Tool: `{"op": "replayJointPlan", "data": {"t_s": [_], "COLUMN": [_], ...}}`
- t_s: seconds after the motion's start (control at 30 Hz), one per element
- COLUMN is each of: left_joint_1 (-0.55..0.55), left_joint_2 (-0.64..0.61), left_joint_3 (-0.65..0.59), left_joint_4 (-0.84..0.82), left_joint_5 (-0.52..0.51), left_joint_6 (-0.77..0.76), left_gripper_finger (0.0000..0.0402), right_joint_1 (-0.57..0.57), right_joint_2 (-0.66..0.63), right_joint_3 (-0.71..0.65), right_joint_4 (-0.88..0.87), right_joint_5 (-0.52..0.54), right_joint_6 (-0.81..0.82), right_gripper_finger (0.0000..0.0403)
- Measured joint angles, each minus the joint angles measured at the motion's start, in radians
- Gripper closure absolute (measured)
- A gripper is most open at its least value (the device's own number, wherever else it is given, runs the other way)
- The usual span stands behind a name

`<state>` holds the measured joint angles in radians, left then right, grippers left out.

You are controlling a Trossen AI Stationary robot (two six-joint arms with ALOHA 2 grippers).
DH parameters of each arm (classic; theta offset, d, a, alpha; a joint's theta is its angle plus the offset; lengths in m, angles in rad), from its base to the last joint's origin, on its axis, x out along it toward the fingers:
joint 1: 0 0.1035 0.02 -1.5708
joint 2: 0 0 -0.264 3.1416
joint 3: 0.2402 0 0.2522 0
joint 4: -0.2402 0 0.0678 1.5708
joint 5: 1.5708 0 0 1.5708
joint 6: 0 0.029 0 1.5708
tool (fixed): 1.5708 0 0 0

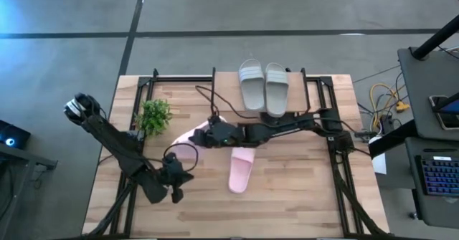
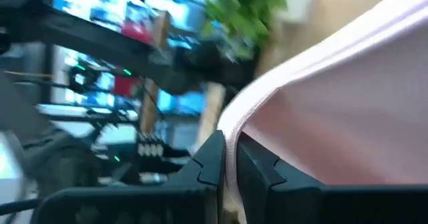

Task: Pick and place slides into the shelf
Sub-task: Move the right pink slipper to the left side of the other pink slipper

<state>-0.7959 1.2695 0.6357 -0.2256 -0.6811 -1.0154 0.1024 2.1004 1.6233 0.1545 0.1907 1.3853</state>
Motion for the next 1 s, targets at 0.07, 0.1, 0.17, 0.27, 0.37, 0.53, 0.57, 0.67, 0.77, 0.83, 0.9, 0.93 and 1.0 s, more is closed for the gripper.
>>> {"op": "replayJointPlan", "data": {"t_s": [0.07,0.1,0.17,0.27,0.37,0.53,0.57,0.67,0.77,0.83,0.9,0.93,1.0], "left_joint_1": [0.001,0.002,0.003,0.004,0.005,0.004,0.004,0.004,0.005,0.004,0.005,0.004,0.005], "left_joint_2": [0.019,0.026,0.040,0.055,0.064,0.081,0.085,0.090,0.089,0.088,0.087,0.087,0.086], "left_joint_3": [0.000,0.000,0.000,0.000,0.000,0.000,0.000,0.000,0.001,0.001,0.001,0.001,0.002], "left_joint_4": [-0.014,-0.026,-0.033,-0.075,-0.092,-0.099,-0.100,-0.100,-0.099,-0.099,-0.097,-0.096,-0.097], "left_joint_5": [-0.014,-0.018,-0.028,-0.027,-0.037,-0.034,-0.034,-0.034,-0.034,-0.032,-0.032,-0.032,-0.034], "left_joint_6": [-0.005,-0.004,-0.015,-0.068,-0.100,-0.127,-0.131,-0.132,-0.137,-0.153,-0.159,-0.161,-0.161], "left_gripper_finger": [0.0395,0.0395,0.0395,0.0395,0.0395,0.0395,0.0395,0.0395,0.0395,0.0395,0.0395,0.0395,0.0395], "right_joint_1": [0.002,0.003,0.007,0.009,0.006,0.001,0.002,0.002,0.003,0.006,0.007,0.006,0.006], "right_joint_2": [0.032,0.045,0.065,0.083,0.083,0.083,0.083,0.083,0.082,0.082,0.082,0.082,0.081], "right_joint_3": [0.050,0.073,0.109,0.132,0.138,0.157,0.159,0.176,0.183,0.191,0.203,0.212,0.235], "right_joint_4": [-0.081,-0.126,-0.225,-0.264,-0.264,-0.309,-0.322,-0.391,-0.480,-0.546,-0.602,-0.628,-0.685], "right_joint_5": [-0.052,-0.080,-0.146,-0.227,-0.269,-0.373,-0.384,-0.447,-0.492,-0.520,-0.536,-0.539,-0.539], "right_joint_6": [0.036,0.058,0.076,0.042,0.013,-0.064,-0.078,-0.122,-0.154,-0.197,-0.242,-0.268,-0.328], "right_gripper_finger": [0.0380,0.0379,0.0376,0.0364,0.0346,0.0309,0.0301,0.0276,0.0252,0.0239,0.0227,0.0222,0.0214]}}
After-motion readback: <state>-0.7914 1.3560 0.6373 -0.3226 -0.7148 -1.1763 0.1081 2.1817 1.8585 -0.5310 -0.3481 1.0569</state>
